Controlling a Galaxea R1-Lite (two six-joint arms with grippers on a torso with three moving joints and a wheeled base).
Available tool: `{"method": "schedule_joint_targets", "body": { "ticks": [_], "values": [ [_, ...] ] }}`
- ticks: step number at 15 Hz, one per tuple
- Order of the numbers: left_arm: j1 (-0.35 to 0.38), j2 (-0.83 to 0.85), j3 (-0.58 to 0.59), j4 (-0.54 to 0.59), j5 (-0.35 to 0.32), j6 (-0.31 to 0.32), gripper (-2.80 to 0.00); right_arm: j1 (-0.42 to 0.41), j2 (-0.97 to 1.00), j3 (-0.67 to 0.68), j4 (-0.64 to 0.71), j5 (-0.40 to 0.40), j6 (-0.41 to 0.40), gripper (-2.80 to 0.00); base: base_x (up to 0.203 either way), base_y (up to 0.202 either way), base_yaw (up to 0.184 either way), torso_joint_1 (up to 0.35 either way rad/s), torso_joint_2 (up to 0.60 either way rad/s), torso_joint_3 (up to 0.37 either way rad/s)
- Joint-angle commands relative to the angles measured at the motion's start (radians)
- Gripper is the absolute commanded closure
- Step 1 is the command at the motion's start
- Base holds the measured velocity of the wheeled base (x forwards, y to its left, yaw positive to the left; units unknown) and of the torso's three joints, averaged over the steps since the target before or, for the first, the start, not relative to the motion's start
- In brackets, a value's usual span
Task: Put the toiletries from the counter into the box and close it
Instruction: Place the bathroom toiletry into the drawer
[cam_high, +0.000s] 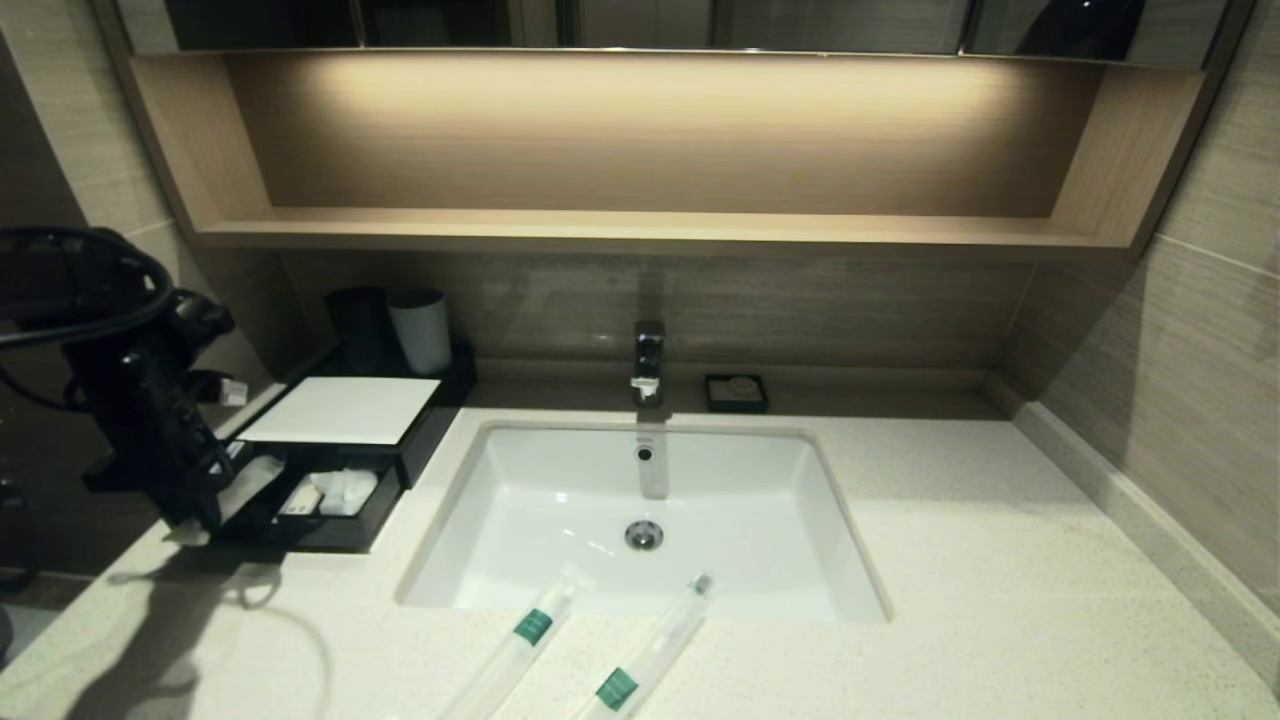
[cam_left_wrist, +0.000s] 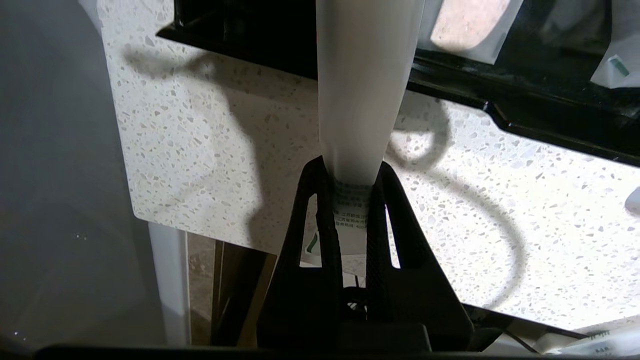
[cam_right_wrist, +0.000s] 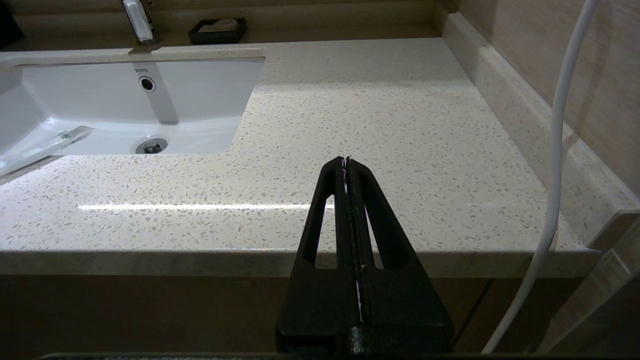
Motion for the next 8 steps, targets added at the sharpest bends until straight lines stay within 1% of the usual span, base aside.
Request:
{"method": "schedule_joint_targets", "body": {
  "ticks": [1,8],
  "values": [
    [0.001,0.002,0.000,-0.010,0.001,0.000,0.00,0.000,0.001,0.000,-0.001,0.000,0.000,0.00,0.000,0.000,0.000,0.000,0.00,0.000],
    [0.001,0.029,0.000,-0.058,0.001,0.000,0.00,0.000,0.001,0.000,-0.001,0.000,0.000,0.00,0.000,0.000,0.000,0.000,0.00,0.000]
  ]
}}
